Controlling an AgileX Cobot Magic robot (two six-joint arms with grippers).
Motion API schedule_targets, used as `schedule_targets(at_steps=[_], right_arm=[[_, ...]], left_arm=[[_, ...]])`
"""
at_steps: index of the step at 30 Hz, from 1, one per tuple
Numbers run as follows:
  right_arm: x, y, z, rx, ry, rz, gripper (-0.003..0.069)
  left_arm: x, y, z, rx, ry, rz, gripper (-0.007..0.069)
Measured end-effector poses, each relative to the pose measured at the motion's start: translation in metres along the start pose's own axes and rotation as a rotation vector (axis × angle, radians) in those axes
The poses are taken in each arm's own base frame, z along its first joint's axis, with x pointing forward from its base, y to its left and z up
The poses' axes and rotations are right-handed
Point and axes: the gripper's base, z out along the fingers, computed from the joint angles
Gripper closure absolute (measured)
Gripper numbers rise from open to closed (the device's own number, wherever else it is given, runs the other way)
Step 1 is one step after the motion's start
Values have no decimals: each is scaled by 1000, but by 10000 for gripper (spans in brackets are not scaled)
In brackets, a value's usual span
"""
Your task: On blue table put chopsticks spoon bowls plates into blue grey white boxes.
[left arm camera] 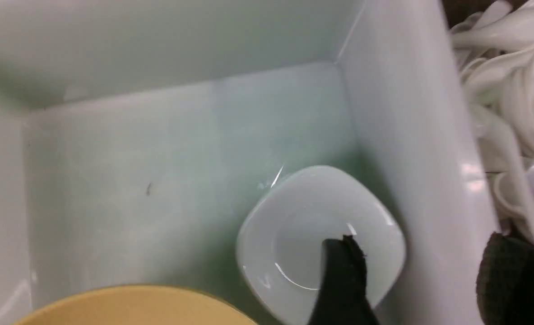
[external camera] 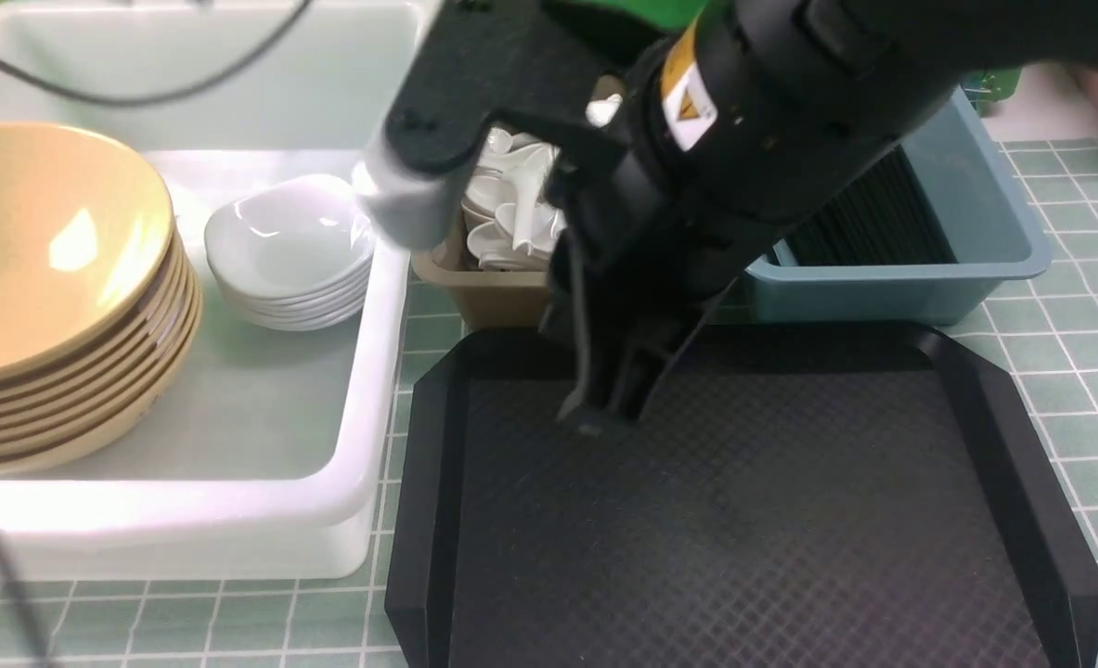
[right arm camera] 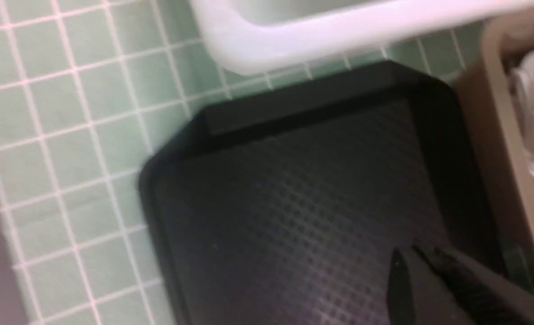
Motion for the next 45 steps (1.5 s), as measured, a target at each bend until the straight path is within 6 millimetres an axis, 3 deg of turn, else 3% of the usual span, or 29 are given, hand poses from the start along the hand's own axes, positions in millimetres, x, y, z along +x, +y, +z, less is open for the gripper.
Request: schedule_targets(at_steps=[1, 5, 8, 12, 13, 14, 15, 18, 19, 22, 26, 29, 34, 45], right_arm=[[2, -3, -2, 6, 4, 9, 577], [8, -13, -7, 26, 4, 36, 573], [22, -12, -17, 36, 1, 60, 569], [36, -7, -32, 57, -61, 80, 566], [45, -3, -40, 68, -98, 88, 566], [46, -2, -38, 66, -91, 87, 566], [54, 1, -47, 79, -130, 89, 566], [78, 11, -58, 99, -194, 86, 565], [81, 13, -62, 104, -219, 87, 565], [108, 27, -72, 118, -323, 96, 563], [140, 43, -86, 137, -489, 115, 562], [159, 54, -96, 154, -631, 136, 561], [185, 66, -113, 197, -837, 166, 559], [192, 69, -114, 201, -861, 170, 548]], left_arm=[[4, -11, -17, 6, -15, 19, 382], [29, -39, -49, 27, 2, 72, 534], [73, -52, -70, 21, 64, 103, 620], [123, -54, -82, 13, 121, 101, 622], [149, -55, -90, 8, 108, 96, 622], [153, -55, -95, 5, 88, 95, 622], [178, -56, -101, 1, 53, 88, 622], [219, -57, -110, -7, -22, 84, 622], [224, -57, -111, -9, -45, 83, 622], [275, -59, -120, -22, -218, 78, 622], [315, -60, -133, -37, -482, 64, 622], [335, -60, -139, -50, -632, 54, 622], [351, -59, -146, -66, -717, 59, 622], [353, -59, -147, -70, -715, 62, 622]])
